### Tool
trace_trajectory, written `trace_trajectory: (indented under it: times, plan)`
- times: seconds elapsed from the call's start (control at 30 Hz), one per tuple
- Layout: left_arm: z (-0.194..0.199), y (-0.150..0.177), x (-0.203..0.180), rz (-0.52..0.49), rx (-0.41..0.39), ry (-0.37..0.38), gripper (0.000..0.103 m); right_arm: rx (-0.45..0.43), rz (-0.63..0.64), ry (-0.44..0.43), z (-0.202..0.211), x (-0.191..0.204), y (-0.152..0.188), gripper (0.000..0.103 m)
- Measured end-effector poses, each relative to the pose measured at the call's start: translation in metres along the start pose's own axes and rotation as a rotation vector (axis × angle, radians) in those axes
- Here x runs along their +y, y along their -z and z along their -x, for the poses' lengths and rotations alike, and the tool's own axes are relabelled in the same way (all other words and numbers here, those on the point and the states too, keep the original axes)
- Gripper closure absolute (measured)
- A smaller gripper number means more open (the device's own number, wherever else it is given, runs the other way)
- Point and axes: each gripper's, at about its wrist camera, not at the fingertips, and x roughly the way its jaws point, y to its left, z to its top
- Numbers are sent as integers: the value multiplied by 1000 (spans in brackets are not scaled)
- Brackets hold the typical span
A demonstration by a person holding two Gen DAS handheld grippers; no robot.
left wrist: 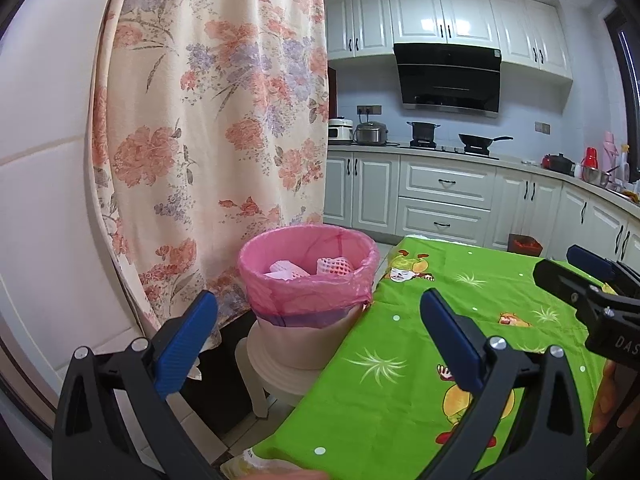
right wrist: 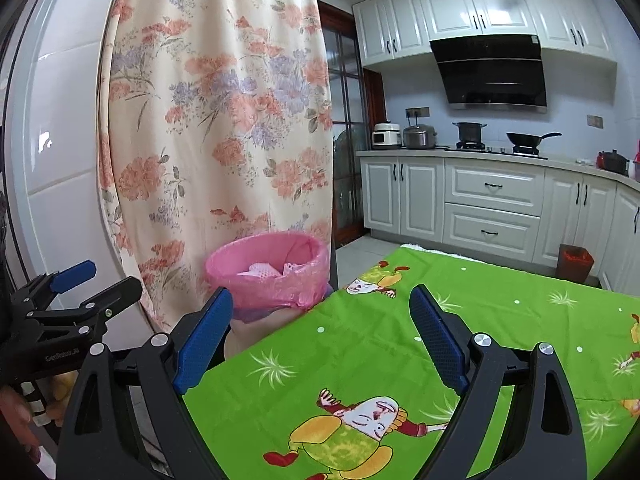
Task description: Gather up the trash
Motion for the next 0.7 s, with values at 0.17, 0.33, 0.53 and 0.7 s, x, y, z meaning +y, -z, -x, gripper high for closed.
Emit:
trace_trajectory:
  times: [0.17,0.33,0.53,0.7]
  plan:
    - [2,7,3,9,-8,2,5,-8,11,18,-2,1,4,18]
    - [-1,18,5,13,6,-4,5,-3,33,26,-3,4,12,18]
    - [0,26,7,17,4,-8,5,-4,51,21,-4,10,17,18]
    - [-1,29,9,22,6,-12,5,3,54,25,-6,12,22,18]
